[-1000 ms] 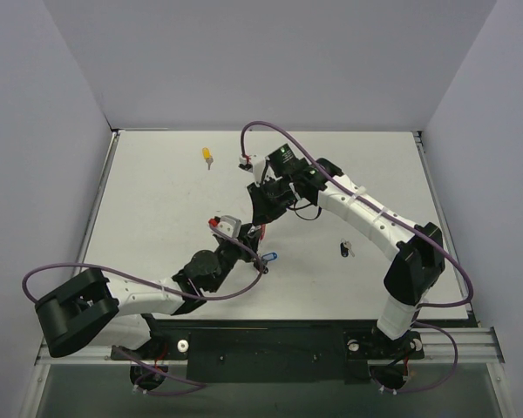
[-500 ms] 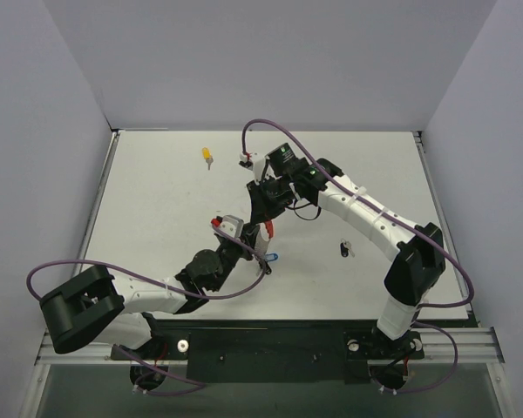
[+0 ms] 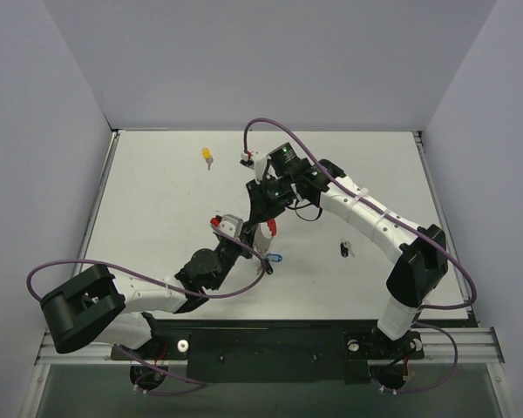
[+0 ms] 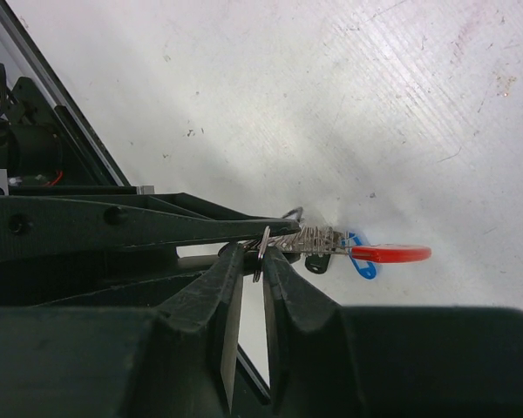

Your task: Put the keys on the keyring

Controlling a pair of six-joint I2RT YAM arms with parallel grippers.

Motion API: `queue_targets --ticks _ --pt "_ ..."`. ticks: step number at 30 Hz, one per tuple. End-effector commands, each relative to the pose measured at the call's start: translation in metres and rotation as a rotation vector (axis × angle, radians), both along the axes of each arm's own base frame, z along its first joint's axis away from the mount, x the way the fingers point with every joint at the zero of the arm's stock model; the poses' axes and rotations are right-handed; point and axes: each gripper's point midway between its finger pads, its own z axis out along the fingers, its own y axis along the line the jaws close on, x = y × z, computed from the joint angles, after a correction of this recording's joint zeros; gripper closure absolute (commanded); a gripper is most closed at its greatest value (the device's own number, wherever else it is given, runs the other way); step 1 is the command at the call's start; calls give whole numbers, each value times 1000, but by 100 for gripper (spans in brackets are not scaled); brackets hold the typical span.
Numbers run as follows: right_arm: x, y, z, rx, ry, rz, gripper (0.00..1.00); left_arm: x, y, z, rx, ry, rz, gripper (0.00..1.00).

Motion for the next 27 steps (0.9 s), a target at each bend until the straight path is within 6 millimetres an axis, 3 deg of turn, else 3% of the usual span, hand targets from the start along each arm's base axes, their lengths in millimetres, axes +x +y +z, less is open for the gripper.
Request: queue_targets --ticks 1,14,23,27 --pt "-10 -5 17 29 -8 -1 87 1 1 35 -104 -80 -7 85" --pt "-3 -15 22 19 -35 -24 84 3 4 33 -102 -70 2 88" --pt "-1 -14 16 6 -30 -27 97 3 4 34 -110 -70 -3 88" --pt "2 -15 13 -8 -30 -43 95 2 4 33 -108 -70 -8 88"
